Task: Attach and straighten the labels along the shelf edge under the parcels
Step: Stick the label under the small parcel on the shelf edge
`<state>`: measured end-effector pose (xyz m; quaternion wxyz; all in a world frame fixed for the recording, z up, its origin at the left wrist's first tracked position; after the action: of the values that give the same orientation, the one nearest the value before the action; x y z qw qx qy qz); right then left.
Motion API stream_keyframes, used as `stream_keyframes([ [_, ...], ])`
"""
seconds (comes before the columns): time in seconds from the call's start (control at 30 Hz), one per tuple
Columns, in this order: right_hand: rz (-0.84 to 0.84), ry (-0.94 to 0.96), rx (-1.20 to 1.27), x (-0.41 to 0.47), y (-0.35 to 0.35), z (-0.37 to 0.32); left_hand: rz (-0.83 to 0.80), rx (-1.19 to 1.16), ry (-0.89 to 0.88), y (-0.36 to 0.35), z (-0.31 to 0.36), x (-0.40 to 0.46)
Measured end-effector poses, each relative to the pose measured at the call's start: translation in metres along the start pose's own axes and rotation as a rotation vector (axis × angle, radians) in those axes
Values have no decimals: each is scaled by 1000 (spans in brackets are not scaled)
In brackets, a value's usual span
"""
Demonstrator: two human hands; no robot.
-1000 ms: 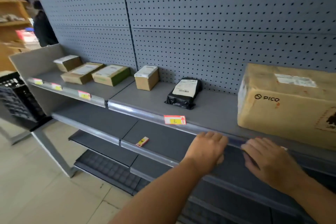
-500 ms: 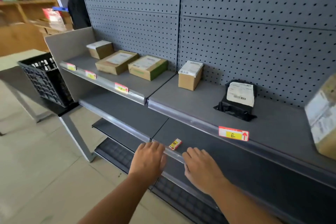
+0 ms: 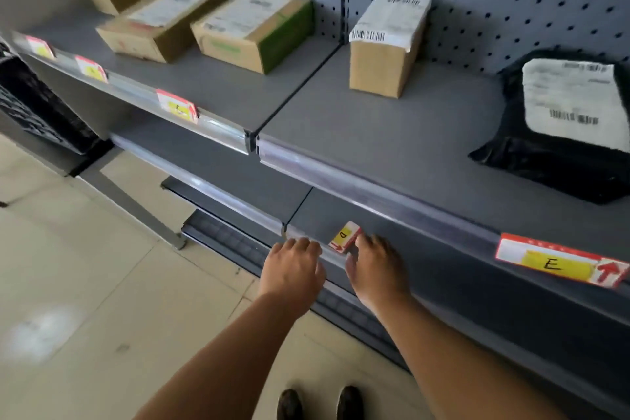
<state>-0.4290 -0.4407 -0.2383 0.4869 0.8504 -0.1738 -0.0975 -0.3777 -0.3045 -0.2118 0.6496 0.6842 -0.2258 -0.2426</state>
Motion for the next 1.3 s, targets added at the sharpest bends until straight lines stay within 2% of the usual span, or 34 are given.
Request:
stream_keyframes([
  [0.23, 78, -157, 101, 21, -36, 25, -69, -25, -93, -60, 7, 43],
  [0.7, 160, -526, 499, 36, -65, 38, 30, -117, -198, -68, 7, 58],
  [0.77, 157, -478, 495, 35, -56, 35, 49, -125, -207, -63, 1, 59],
  [0.83, 133, -344, 424, 34, -42, 25, 88, -152, -207, -52, -4, 60],
  [1.0, 65, -41, 87, 17, -7, -4, 218, -179, -348, -8, -8, 53],
  [1.07, 67, 3, 42, 5, 2, -10, 208, -137, -397, 3, -7, 48],
  [1.2, 55, 72, -35, -15, 19, -27, 88, -11, -546, 13, -2, 37],
  [1.3, 58, 28, -90, -25, 36, -42, 100, 34, -602, 29, -2, 28],
])
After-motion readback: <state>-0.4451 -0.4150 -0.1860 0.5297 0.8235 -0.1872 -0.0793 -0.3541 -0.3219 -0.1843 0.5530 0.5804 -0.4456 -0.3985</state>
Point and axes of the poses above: each hand's wrist, its own x-axis towards the middle knuckle, its own y-axis out of the back of the hand, z = x × y, the point moved 7 cm from there along x, towards the middle knuckle, and after that the axes turned 9 degrees about x, right-handed, at the moved point
